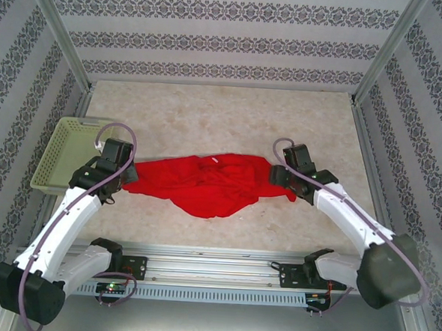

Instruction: Fold the inside-out t-shirt

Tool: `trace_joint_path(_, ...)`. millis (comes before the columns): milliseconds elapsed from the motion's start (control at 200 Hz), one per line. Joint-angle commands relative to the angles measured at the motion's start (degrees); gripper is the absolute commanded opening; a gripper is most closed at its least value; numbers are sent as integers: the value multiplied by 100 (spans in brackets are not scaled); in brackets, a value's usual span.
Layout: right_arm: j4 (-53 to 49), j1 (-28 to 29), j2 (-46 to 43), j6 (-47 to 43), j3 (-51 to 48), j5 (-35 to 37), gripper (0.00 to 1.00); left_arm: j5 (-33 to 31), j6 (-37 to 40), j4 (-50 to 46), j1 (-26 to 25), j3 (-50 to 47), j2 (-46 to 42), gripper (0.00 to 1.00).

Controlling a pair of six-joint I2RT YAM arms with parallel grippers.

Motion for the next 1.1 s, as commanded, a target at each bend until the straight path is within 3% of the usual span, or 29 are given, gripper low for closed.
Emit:
trace_joint_path(0, -144, -96, 434, 230, 52, 200, 66, 171, -60, 325, 96, -50, 1, 0)
trace_joint_path(180, -61, -86, 1243, 106, 492, 108, 64, 255, 13, 295, 138, 44, 73, 0)
trace_joint_path(360, -138, -76, 1813, -28, 808, -43, 50, 336, 19, 342, 249, 143, 34, 0)
trace_joint_path(450, -202, -48, 1846, -73, 877, 124, 33, 309, 52, 353, 299, 258, 58, 0)
trace_joint_path(555, -381, -44, 1489, -64, 853, 630, 0, 308, 48, 317, 393, 440, 52, 0)
trace_joint_path(759, -809, -187, -227, -145, 704, 1397, 0, -75, -26, 273, 514, 699, -455, 0)
trace_joint_path(1099, -1514, -895, -2328, 313, 114, 1602, 0, -1621, -383, -91, 583, 350, -1793, 0)
